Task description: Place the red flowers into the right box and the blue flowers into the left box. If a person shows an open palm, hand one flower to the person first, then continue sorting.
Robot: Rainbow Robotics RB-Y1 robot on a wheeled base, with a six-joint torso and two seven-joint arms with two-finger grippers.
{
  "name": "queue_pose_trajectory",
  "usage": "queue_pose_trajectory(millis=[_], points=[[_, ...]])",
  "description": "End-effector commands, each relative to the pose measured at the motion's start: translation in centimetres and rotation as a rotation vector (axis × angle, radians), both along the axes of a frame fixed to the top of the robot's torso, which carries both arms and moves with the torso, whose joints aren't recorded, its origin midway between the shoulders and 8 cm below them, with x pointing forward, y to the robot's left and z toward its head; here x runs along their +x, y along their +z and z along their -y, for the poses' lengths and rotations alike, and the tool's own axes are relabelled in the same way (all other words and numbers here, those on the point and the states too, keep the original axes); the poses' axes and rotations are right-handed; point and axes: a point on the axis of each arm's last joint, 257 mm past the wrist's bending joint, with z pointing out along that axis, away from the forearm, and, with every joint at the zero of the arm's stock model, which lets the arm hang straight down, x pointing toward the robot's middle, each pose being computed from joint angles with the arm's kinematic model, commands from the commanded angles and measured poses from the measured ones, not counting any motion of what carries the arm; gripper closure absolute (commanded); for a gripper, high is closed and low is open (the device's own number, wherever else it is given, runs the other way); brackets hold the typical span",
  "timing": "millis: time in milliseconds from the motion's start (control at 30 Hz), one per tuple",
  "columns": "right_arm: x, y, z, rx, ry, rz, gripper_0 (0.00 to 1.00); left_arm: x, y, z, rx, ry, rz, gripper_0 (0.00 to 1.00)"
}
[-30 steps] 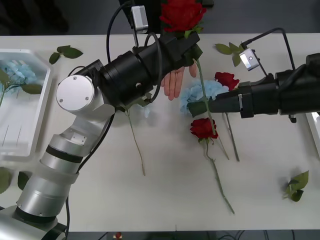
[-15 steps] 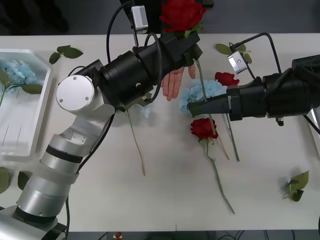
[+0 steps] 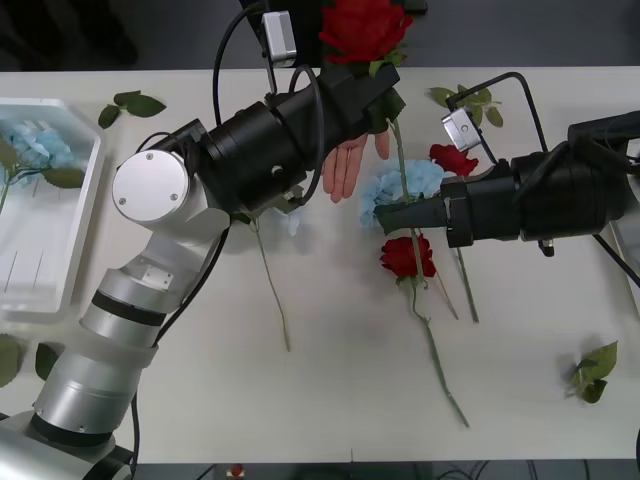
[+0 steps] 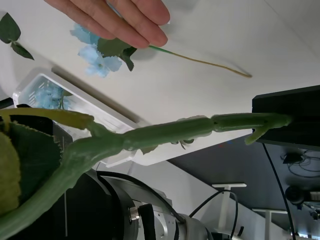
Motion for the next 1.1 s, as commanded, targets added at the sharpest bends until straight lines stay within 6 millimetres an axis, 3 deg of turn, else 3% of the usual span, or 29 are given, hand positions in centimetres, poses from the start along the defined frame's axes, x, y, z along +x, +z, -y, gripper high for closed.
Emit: queue_pose_trajectory(millis=[33, 167, 200, 233, 300, 433, 533, 800, 900, 1100], points=[[0.0, 2.4, -0.4, 0.024, 0.011, 0.030, 1.00, -0.8, 1.7, 0.5, 0.004, -0.008, 0.056, 1.00], [0.0, 2.7, -0.4, 0.031, 0.014, 0.037, 1.00, -0.8, 1.7, 0.5, 0.004, -0.008, 0.057, 0.99], [-0.1, 2.8, -0.4, 0.034, 0.015, 0.039, 1.00, -0.8, 1.7, 0.5, 0.003, -0.008, 0.056, 0.92], [-0.1, 2.9, -0.4, 0.037, 0.015, 0.041, 1.00, -0.8, 1.6, 0.5, 0.005, -0.007, 0.056, 0.67], [0.0, 3.1, -0.3, 0.042, 0.015, 0.046, 1.00, -0.8, 1.7, 0.5, 0.003, -0.008, 0.056, 0.35], [0.0, 3.3, -0.2, 0.045, 0.016, 0.057, 1.00, -0.7, 1.4, 0.4, 0.006, -0.005, 0.053, 0.07], [0.1, 3.4, 0.0, 0.046, 0.014, 0.067, 1.00, -0.8, 1.2, 0.3, 0.015, -0.009, 0.053, 0.00], [2.4, 5.1, 0.4, 0.080, -0.042, 0.203, 1.00, -1.2, -1.1, -2.4, 0.091, -0.010, 0.050, 0.00], [3.7, 6.1, 0.6, 0.095, -0.075, 0.284, 1.00, -1.2, -2.6, -4.4, 0.148, -0.025, 0.037, 0.00], [6.3, 8.2, 1.1, 0.111, -0.146, 0.475, 1.00, -1.9, -6.3, -10.3, 0.306, -0.072, -0.033, 0.00]])
